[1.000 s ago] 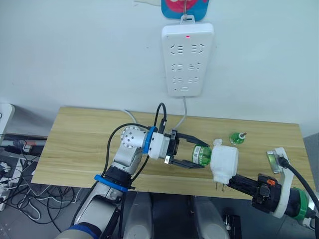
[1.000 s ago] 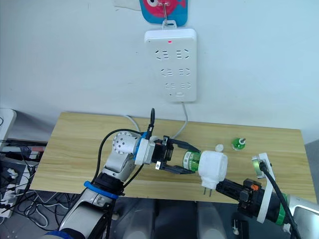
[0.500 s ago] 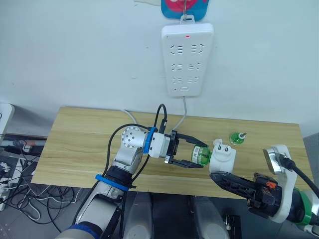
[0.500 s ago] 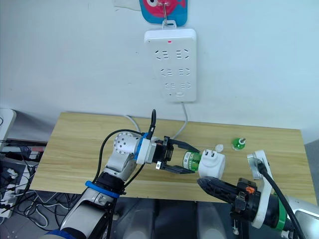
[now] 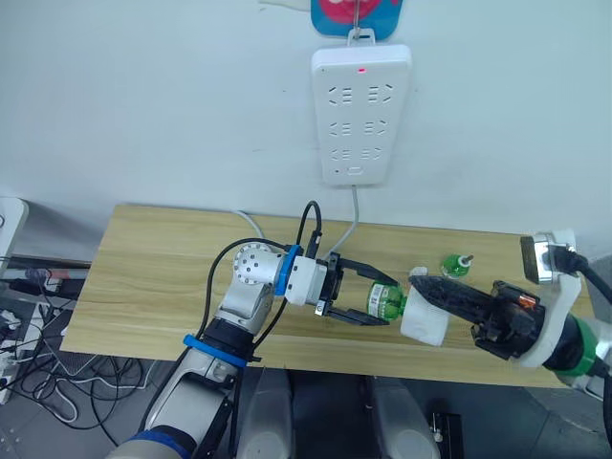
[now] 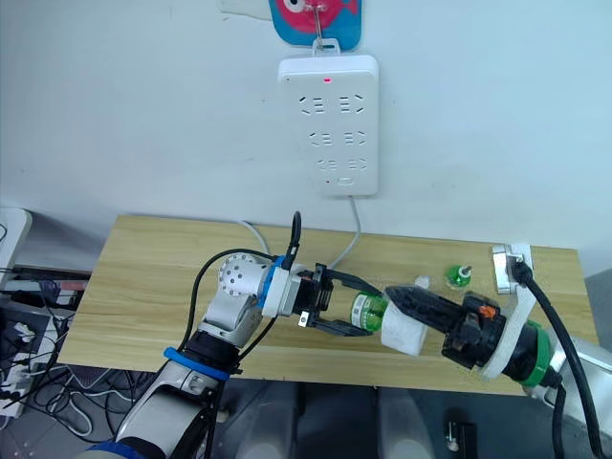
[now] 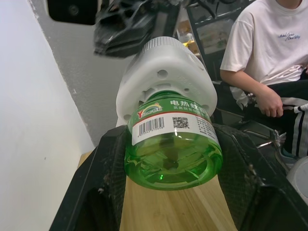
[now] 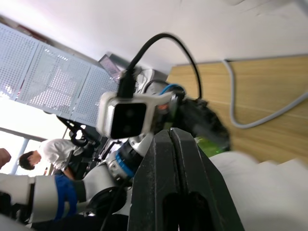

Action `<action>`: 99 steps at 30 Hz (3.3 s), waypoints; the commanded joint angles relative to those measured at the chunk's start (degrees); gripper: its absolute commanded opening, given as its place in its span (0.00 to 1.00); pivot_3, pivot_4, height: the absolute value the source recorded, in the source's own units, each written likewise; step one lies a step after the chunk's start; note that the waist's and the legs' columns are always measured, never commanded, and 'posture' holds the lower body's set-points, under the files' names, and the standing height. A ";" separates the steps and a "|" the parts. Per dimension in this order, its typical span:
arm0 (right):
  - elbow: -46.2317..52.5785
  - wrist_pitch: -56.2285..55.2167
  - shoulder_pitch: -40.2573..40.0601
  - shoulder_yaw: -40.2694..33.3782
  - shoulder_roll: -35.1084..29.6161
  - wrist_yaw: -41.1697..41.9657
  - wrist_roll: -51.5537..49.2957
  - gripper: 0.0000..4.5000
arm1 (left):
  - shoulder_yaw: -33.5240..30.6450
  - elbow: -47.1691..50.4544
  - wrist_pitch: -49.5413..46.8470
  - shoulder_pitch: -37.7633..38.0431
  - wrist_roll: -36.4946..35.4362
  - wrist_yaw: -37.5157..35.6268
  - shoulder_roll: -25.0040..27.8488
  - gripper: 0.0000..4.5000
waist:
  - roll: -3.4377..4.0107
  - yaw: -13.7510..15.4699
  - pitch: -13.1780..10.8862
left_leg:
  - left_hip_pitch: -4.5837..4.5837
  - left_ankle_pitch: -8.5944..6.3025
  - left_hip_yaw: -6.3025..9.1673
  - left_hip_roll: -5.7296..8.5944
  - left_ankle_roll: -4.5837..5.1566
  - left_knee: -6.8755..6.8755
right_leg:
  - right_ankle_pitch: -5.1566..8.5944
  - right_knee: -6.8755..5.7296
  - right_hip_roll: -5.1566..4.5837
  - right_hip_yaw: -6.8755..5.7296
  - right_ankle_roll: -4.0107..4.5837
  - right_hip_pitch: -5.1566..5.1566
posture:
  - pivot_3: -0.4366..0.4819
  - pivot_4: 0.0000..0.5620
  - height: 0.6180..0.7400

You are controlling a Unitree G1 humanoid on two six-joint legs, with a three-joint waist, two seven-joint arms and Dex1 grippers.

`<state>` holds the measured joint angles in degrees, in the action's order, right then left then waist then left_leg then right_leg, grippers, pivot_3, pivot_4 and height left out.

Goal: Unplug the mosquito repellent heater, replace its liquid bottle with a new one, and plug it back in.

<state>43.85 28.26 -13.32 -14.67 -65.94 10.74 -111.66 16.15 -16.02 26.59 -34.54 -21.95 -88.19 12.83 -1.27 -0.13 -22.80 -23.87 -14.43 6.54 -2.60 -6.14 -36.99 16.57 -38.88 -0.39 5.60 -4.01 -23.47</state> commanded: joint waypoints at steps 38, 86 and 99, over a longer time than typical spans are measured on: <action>6.95 6.24 -6.60 -0.89 3.22 -1.72 -1.34 0.00 | 0.55 3.64 -3.85 0.19 1.08 3.78 -0.07 0.50 | 0.01 0.01 0.01 | 0.00 0.02 0.01 0.00 -0.01 0.00 | 0.00 -0.02 0.00 -0.01 0.00 0.00 | 0.55 0.69 1.00; 2.69 24.43 -6.66 -28.75 3.35 23.16 22.12 0.99 | -1.14 4.59 -8.72 1.02 -2.71 3.00 0.23 0.50 | -0.01 0.00 0.01 | 0.01 -0.03 -0.02 0.01 0.10 0.01 | 0.00 -0.01 0.00 -0.01 0.00 0.02 | 0.52 0.70 1.00; 5.04 20.82 -2.85 -24.23 4.69 21.43 25.19 0.99 | -0.71 7.55 -10.74 2.38 -3.90 1.92 0.73 0.50 | -0.01 0.01 0.02 | 0.02 -0.01 -0.01 0.01 0.06 -0.01 | 0.00 -0.02 -0.01 -0.02 0.00 0.02 | 0.52 0.67 1.00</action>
<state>47.20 50.51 -16.53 -38.88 -61.80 31.61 -86.55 15.39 -11.13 16.10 -32.56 -24.46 -85.89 13.86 -1.28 -0.12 -22.78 -23.85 -14.43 6.53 -2.58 -6.09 -36.99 16.57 -38.90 -0.39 5.58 -4.01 -23.45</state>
